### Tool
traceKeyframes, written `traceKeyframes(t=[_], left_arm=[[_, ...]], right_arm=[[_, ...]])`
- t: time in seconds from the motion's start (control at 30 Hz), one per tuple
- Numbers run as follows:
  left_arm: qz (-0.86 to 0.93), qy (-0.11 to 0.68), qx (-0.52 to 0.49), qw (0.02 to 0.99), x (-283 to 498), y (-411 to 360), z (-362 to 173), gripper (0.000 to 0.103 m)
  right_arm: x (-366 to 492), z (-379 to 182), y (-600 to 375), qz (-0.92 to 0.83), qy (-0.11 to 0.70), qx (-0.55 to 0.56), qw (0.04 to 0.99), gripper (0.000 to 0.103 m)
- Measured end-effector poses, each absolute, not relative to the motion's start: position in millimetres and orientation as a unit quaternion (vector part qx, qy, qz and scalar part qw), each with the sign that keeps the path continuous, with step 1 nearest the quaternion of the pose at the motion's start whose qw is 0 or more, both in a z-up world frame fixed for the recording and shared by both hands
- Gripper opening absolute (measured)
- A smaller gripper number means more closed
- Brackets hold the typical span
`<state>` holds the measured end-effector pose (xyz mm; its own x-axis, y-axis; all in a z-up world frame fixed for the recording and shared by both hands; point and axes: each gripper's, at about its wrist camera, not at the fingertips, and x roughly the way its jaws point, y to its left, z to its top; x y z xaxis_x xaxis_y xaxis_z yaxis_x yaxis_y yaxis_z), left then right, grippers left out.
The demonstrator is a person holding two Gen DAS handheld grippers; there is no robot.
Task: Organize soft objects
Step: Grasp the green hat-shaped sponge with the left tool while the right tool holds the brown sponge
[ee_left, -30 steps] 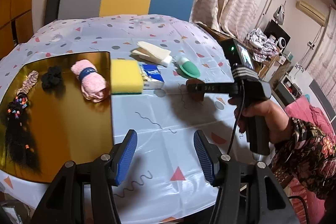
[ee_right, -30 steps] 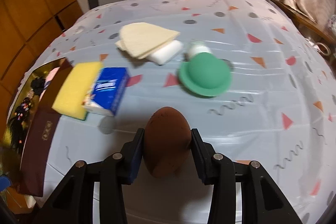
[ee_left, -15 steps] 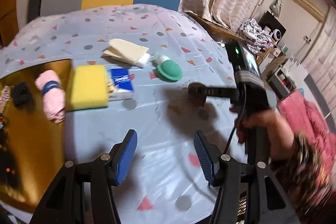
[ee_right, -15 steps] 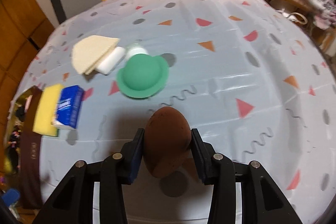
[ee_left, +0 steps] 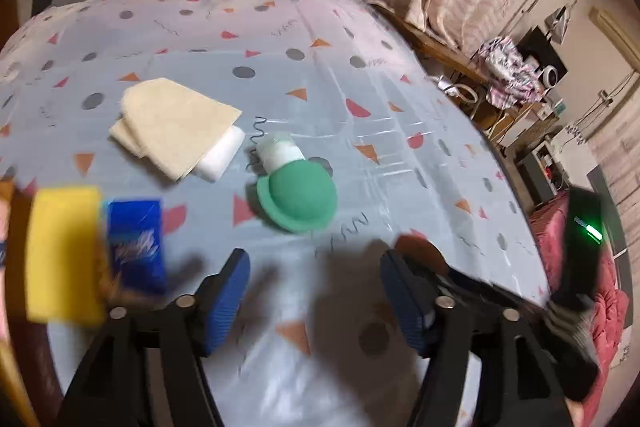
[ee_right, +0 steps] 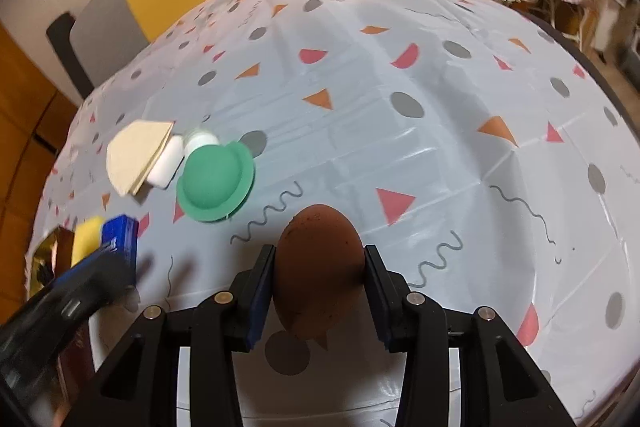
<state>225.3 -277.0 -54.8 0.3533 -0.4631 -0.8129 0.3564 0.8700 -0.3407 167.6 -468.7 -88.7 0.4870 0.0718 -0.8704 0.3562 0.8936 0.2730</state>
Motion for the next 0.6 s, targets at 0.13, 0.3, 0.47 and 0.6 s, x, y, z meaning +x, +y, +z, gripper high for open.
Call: traceKeyframes(t=[0.13,0.3,0.47,0.6], left_arm=[[-0.236,0.534,-0.111,0.804,259.4,-280.0,-77.3,0.077],[-0.232,0.538,-0.14,0.798,279.7,-284.7,-90.7,0.082],[-0.232,0.55,-0.138,0.79,290.7,-295.9,-101.1,0.082],[-0.223,0.545,-0.1,0.802,290.7,-307.6,-106.9,0.082]], right_arm=[[169.3,-95.9,-474.1,-0.077,0.509,0.245,0.821,0.043],[169.6,-104.6,-479.6,-0.066,0.516,0.288,0.804,0.044],[168.8,-104.6,-478.0,-0.065,0.516,0.291,0.803,0.044],[169.0,-105.6,-478.3,-0.065,0.517,0.295,0.801,0.044]])
